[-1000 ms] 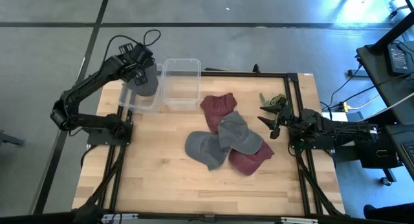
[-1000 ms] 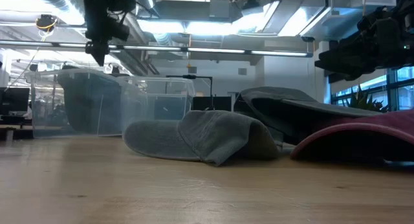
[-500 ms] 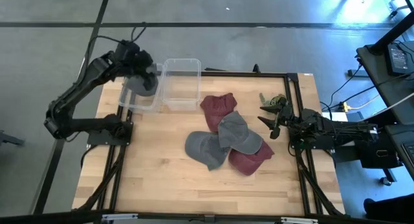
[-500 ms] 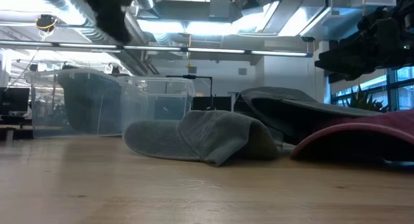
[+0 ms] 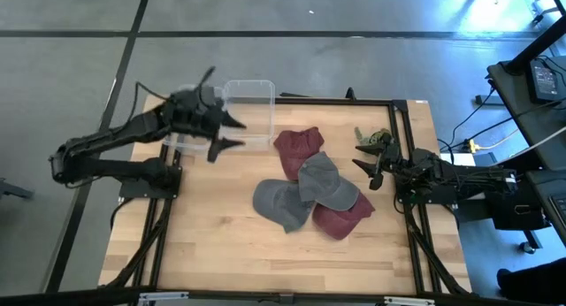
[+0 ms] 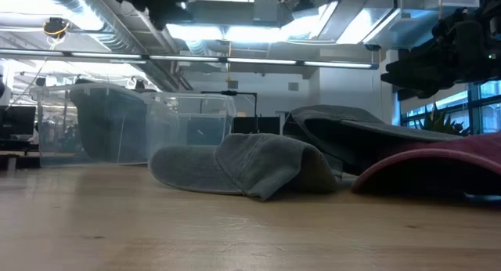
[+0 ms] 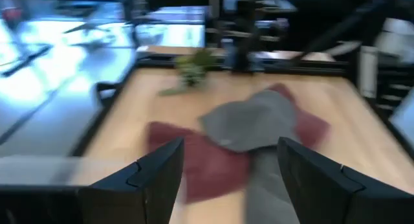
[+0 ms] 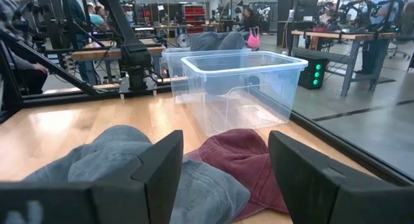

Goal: Pick & Place hat
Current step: Put the bottom gray cap into the left transparent bin

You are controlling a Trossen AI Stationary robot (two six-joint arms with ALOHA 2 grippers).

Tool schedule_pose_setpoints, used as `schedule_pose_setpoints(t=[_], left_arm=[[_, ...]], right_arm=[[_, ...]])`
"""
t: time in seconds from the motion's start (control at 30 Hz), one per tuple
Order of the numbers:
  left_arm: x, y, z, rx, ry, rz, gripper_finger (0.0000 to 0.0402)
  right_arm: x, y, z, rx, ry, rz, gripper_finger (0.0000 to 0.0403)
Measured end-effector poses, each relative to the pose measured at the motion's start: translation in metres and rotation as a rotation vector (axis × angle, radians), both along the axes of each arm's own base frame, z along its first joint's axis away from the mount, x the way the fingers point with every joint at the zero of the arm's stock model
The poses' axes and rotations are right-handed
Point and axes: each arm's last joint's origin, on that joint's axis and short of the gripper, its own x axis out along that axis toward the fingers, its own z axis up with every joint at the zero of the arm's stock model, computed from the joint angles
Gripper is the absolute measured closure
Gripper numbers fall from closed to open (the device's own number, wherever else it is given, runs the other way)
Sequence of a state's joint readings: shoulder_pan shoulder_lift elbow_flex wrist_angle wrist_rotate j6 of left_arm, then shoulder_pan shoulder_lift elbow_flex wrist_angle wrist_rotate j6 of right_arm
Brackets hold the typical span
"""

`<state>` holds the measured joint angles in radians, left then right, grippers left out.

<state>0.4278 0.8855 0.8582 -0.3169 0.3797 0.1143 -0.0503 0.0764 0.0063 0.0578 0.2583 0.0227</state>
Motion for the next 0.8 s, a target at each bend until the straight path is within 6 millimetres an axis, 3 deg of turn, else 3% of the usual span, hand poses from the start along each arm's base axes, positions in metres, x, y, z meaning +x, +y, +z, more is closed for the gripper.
schedule_pose_setpoints(t=[0.13, 0.3, 0.57, 0.8], left_arm=[[0.014, -0.022, -0.009, 0.001, 0.021, -0.102, 0.0160], [0.040, -0.046, -0.025, 0.018, 0.138, -0.038, 0.0160], [0.097, -0.072, -0.056, -0.011, 0.325, -0.091, 0.0160], [0.155, -0.093, -0.080, 0.010, 0.377, -0.137, 0.0160]], right_arm=[[0.000, 0.000, 0.000, -0.004, 0.002, 0.000, 0.0176], [0.000, 0.000, 0.000, -0.004, 0.000, -0.002, 0.0176], [0.000, 0.000, 0.000, -0.004, 0.000, -0.002, 0.0176], [0.000, 0.000, 0.000, 0.001, 0.000, -0.001, 0.0176]])
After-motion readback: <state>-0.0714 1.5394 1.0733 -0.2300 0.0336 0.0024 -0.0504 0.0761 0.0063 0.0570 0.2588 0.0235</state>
